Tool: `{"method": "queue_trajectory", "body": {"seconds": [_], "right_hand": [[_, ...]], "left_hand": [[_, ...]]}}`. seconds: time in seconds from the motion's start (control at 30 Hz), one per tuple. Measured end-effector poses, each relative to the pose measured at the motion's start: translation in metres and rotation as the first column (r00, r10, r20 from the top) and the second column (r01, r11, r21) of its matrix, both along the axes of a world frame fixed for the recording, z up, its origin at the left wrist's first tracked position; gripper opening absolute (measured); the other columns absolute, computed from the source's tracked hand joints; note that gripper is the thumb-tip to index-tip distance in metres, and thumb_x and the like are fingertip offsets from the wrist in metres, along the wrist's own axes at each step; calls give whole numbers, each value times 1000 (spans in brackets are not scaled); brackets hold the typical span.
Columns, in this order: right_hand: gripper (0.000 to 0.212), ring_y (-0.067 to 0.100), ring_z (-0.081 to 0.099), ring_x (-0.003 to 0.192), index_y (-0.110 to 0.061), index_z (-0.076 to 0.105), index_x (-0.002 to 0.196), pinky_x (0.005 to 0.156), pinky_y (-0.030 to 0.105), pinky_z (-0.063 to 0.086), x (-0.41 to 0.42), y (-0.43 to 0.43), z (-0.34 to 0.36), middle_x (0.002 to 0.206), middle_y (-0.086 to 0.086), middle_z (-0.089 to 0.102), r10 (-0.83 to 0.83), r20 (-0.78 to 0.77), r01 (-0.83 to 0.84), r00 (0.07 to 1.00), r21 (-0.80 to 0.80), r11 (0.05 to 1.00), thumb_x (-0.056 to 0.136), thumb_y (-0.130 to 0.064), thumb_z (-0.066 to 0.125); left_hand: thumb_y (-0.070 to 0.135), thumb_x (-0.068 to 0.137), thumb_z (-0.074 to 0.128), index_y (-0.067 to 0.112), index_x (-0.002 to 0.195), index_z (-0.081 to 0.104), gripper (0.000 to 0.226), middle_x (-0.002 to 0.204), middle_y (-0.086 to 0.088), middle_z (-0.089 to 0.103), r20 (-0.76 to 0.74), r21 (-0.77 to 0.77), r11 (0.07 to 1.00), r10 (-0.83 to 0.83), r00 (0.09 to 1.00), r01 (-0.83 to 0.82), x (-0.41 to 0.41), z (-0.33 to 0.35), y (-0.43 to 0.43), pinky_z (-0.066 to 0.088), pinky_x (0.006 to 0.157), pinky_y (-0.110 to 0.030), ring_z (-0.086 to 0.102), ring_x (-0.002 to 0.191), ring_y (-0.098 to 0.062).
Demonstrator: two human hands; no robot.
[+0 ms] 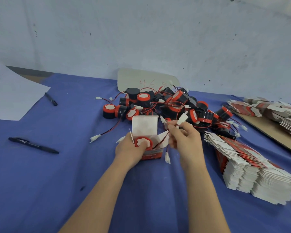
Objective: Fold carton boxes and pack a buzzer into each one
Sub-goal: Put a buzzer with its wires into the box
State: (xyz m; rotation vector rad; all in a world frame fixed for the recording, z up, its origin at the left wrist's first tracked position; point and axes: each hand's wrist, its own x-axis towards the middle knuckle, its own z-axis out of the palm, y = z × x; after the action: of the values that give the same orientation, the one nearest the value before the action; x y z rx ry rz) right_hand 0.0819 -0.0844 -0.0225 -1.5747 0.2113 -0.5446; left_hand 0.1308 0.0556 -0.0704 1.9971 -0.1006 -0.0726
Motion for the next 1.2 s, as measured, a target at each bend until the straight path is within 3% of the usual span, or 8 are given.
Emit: {"method": "queue_trajectory", "body": {"seconds": [0.17,0.33,0.43,0.63,0.7,0.83,1.0,1.2], "right_hand": [[57,17,70,74,0,71,82,66,22,56,-4,8,5,80,11,73,279,-95,-274,956,68,959,85,-55,56],[16,8,58,60,-17,61,98,59,23,52,-2,12,3,84,-11,68,131,-174,-195,976,-428,882,95,-7,49],[24,4,61,77,-26,53,119,61,12,46,4,13,4,98,-13,68,70,-176,-158,982,-560,813,98,-17,46],[30,8,46,55,-14,63,118,49,14,38,12,11,7,97,-1,66,-5,-154,-101,988,-671,735,100,-16,40],[37,6,55,71,-19,54,131,64,9,43,13,10,8,100,-4,65,-12,-219,-151,976,-711,687,98,-10,40],[34,24,58,106,-22,61,120,98,43,41,15,8,10,110,0,68,-114,-323,-209,939,-805,555,95,-8,43],[35,29,39,115,-28,72,100,93,35,33,20,17,17,120,0,53,-198,-293,-203,935,-903,379,90,-5,48],[30,29,53,98,-12,74,96,81,36,47,14,24,6,107,8,58,-245,-268,-142,932,-890,434,90,-5,46]], "left_hand": [[34,90,57,19,120,55,34,118,-3,63,16,1,1000,-17,1000,17,-2,2,1,48,95,-44,57,112,-24],[47,71,50,17,118,57,56,115,-3,65,13,-21,999,-42,999,42,-7,8,3,48,95,-44,58,110,-24],[47,78,53,18,121,56,51,117,-3,64,13,-3,998,-60,998,60,-6,8,3,48,95,-44,58,111,-25],[34,92,54,18,121,54,33,115,-3,64,30,30,999,-41,999,40,-4,5,1,48,95,-44,58,108,-24],[36,90,53,18,120,55,35,113,-3,65,26,18,998,-53,998,52,-6,6,2,48,95,-43,59,107,-23],[38,86,54,16,119,55,40,114,-4,64,4,-12,999,-50,999,50,-6,6,3,48,96,-44,58,110,-26],[44,73,47,15,119,55,55,113,-5,65,9,-14,997,-71,997,71,-6,8,2,48,95,-44,59,109,-26],[29,91,54,17,122,55,33,116,-5,64,13,-20,998,-60,998,60,-3,3,2,47,97,-44,58,111,-27]]}}
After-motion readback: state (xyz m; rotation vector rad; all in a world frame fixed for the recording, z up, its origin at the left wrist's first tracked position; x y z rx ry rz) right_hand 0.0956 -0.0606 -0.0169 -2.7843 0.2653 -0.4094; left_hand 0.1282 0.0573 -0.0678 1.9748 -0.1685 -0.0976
